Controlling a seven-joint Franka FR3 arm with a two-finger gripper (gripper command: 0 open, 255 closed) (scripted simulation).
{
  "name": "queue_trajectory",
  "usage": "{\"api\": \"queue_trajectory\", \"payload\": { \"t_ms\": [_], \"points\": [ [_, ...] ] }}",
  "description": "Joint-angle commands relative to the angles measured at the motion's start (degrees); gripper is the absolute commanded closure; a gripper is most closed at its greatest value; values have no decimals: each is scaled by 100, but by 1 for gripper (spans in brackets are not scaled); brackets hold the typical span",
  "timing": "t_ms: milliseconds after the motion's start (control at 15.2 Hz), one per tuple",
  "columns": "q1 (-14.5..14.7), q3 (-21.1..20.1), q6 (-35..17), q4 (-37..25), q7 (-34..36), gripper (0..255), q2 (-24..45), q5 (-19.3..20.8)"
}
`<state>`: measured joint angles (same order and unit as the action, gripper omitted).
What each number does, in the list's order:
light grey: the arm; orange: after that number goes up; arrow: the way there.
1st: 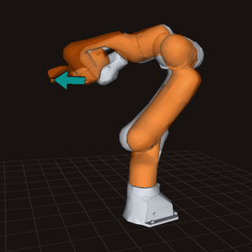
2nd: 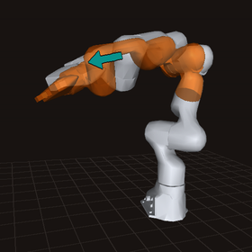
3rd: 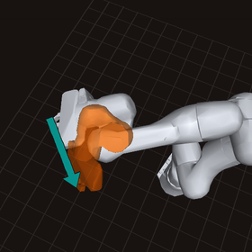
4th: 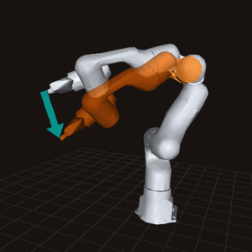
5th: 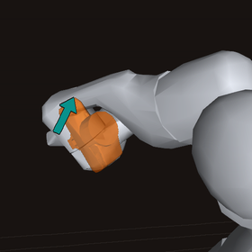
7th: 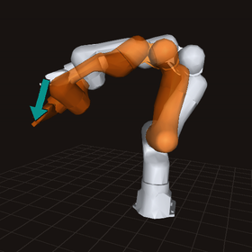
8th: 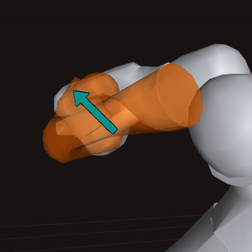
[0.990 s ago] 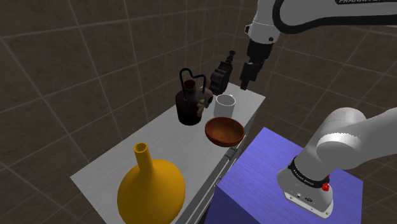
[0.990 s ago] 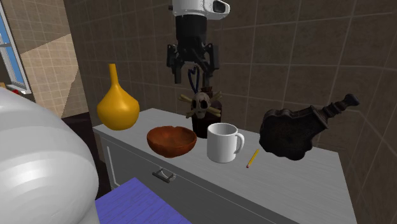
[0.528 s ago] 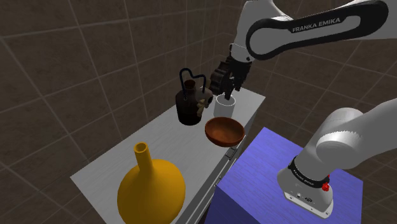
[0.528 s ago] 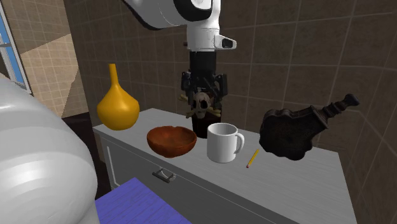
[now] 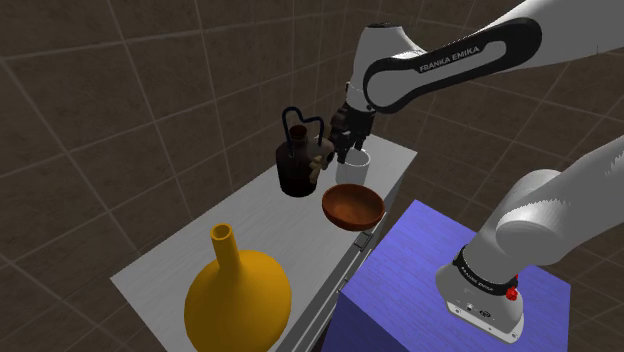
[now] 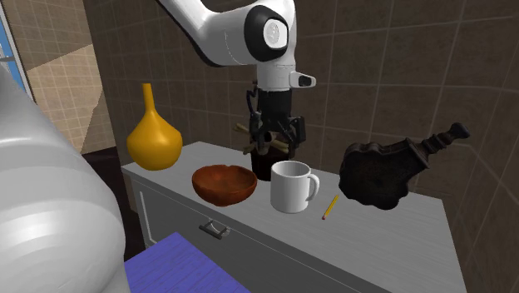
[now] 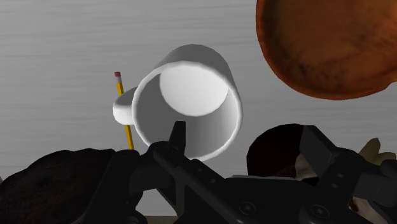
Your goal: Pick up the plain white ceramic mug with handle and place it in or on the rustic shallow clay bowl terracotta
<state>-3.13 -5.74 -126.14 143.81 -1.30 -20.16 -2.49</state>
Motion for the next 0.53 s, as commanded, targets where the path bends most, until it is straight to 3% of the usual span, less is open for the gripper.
{"api": "queue_trajectory", "payload": {
  "t_ms": [0,462],
  "points": [
    [-9,-25,-481,169,38,0,322,7],
    [-69,-95,-797,292,33,0,514,-3]
  ]
}}
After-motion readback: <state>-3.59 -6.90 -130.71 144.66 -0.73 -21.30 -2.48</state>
